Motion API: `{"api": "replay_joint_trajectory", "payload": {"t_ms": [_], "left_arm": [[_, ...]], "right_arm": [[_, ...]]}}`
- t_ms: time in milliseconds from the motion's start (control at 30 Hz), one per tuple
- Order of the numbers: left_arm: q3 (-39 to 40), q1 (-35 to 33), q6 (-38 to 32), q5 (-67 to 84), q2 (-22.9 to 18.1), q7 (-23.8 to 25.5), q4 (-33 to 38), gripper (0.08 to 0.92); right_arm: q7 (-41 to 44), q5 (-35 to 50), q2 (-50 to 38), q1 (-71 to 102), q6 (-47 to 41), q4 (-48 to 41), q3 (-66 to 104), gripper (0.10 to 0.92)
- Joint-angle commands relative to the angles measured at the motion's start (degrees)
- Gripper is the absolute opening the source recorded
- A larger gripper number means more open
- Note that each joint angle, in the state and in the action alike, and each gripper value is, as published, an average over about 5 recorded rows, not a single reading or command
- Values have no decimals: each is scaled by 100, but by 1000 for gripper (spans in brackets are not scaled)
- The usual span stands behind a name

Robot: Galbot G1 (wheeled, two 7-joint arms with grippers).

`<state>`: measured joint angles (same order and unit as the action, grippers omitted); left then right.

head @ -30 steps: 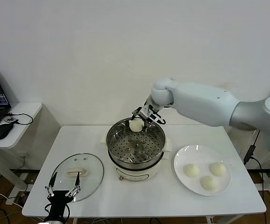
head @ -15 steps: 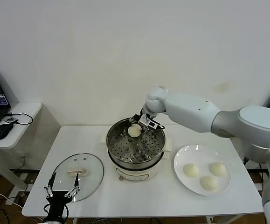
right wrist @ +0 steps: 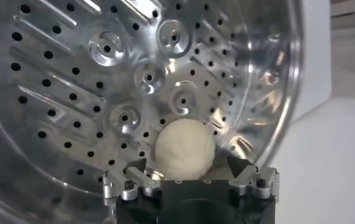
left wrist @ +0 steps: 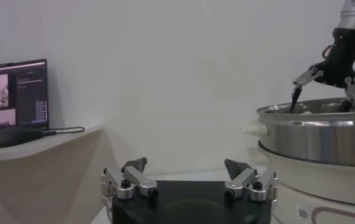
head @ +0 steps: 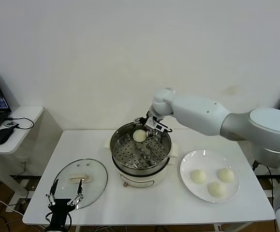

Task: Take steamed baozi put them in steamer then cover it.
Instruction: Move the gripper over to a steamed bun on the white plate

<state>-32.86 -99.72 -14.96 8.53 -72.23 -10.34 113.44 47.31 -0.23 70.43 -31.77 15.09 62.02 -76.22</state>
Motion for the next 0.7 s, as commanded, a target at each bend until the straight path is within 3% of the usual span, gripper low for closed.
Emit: {"api": "replay_joint_trajectory", "payload": {"t_ms": [33, 300, 467, 700], "left_arm": [[-29, -2, 3, 0, 38, 7, 14, 823], [-94, -6, 29, 15, 120, 6, 111, 823], [-47, 26, 47, -14, 174, 24, 114, 823], [-3, 53, 73, -51, 173, 37, 107, 823]], "right_arm": [[482, 1895, -1241, -1101, -2458, 1792, -197, 823], [577, 2146, -3204, -1382, -4292, 3325, -325, 823], [693, 1644, -4393, -1148, -4322, 3787, -367, 823], [757, 781, -5218, 331, -3972, 3918, 443, 823]]}}
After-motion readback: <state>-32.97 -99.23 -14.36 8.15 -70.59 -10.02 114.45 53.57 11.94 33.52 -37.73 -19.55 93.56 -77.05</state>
